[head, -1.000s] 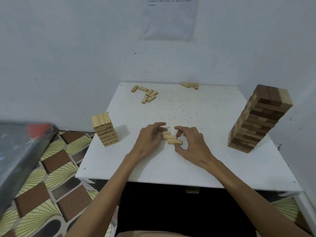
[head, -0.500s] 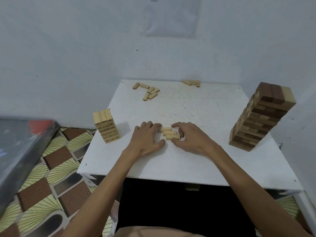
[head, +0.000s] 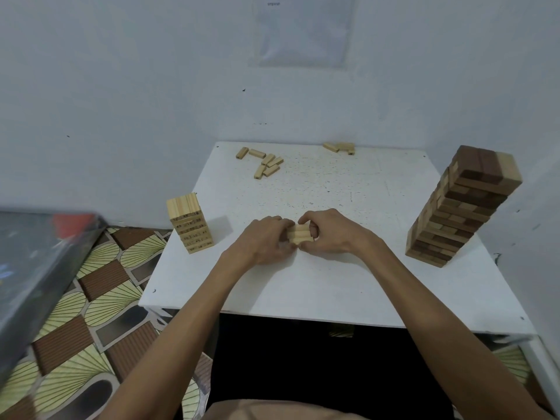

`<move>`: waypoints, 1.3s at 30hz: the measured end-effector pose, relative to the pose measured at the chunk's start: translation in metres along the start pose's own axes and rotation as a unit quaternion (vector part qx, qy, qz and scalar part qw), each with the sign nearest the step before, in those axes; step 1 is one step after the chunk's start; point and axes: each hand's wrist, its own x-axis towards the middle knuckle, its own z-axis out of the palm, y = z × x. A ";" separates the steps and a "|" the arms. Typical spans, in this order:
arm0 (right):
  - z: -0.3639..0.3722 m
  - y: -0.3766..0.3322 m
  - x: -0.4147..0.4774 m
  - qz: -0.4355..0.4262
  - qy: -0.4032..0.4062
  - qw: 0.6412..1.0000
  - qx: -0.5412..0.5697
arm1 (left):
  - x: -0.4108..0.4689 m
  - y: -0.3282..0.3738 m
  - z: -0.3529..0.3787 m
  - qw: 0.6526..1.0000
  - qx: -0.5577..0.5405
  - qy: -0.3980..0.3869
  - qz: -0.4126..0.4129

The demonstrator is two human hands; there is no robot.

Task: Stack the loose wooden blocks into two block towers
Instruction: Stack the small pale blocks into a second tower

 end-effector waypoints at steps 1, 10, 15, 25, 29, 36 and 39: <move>-0.001 0.000 0.000 -0.001 -0.005 1.000 0.001 | 0.001 0.000 -0.002 1.000 -0.004 -0.009 0.002; -0.009 0.006 0.003 -0.002 -0.037 0.999 -0.003 | 0.005 0.004 -0.013 0.997 -0.038 -0.060 -0.012; -0.009 0.008 0.004 0.004 -0.039 0.999 0.004 | 0.008 0.006 -0.016 0.996 -0.033 -0.080 -0.017; -0.007 0.010 0.004 0.006 -0.040 0.999 0.019 | 0.005 -0.003 -0.009 0.999 -0.024 -0.034 0.013; -0.003 0.011 0.002 0.007 -0.023 0.999 0.039 | 0.001 -0.010 0.000 0.998 -0.053 0.014 0.013; -0.005 0.008 0.003 0.018 -0.034 0.999 0.031 | 0.005 -0.010 -0.002 0.996 -0.076 0.051 0.014; -0.007 0.006 0.003 0.020 -0.037 0.999 0.023 | 0.005 -0.010 -0.002 0.996 -0.069 0.052 0.024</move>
